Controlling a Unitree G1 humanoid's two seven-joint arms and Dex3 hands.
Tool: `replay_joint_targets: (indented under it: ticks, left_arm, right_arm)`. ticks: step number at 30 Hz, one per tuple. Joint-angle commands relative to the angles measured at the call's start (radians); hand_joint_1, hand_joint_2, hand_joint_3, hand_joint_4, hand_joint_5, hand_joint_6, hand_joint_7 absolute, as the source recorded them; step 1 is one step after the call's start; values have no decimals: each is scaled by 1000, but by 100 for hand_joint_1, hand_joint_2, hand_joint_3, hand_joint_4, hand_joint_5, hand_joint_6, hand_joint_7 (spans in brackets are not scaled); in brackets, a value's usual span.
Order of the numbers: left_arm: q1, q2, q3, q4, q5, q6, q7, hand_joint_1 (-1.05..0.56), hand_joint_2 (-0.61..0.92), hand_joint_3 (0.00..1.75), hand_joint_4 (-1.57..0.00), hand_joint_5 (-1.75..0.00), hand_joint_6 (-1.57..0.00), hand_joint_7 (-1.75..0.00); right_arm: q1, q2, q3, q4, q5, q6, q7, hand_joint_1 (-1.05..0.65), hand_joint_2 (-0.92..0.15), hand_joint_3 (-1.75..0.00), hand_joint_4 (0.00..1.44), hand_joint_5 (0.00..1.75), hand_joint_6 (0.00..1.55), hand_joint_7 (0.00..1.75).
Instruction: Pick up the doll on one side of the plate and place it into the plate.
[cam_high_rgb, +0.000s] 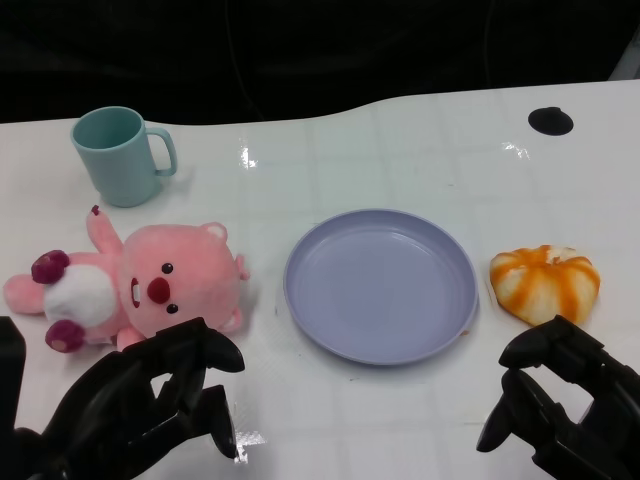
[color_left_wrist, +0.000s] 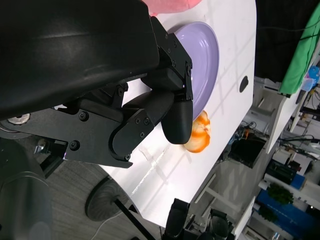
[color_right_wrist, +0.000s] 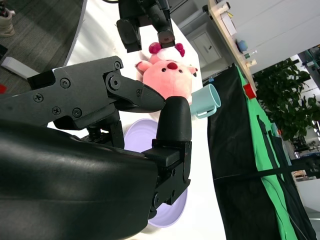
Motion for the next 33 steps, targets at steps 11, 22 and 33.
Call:
replay_joint_targets:
  ticks: [11,22,33]
  left_arm:
    - [-13,29,-3,2,13,-13,-25,-39,67,90,-73,-175,-59,-165]
    - [-10,27,-2,-4,15,-8,-20,-38,67,90,-73,-175,-59,-164]
    - [-9,16,5,-7,15,-14,-10,-36,67,91,-65,-175,-62,-146]
  right_arm:
    - [-4,-16,10,-2,-22,-12,9,-38,-92,-64,50,175,29,174]
    - [-2,-15,6,-3,-26,-14,17,-37,-92,-65,50,175,29,174]
    - [-6,-20,8,1,-42,-20,22,-37,-92,-66,49,175,29,174]
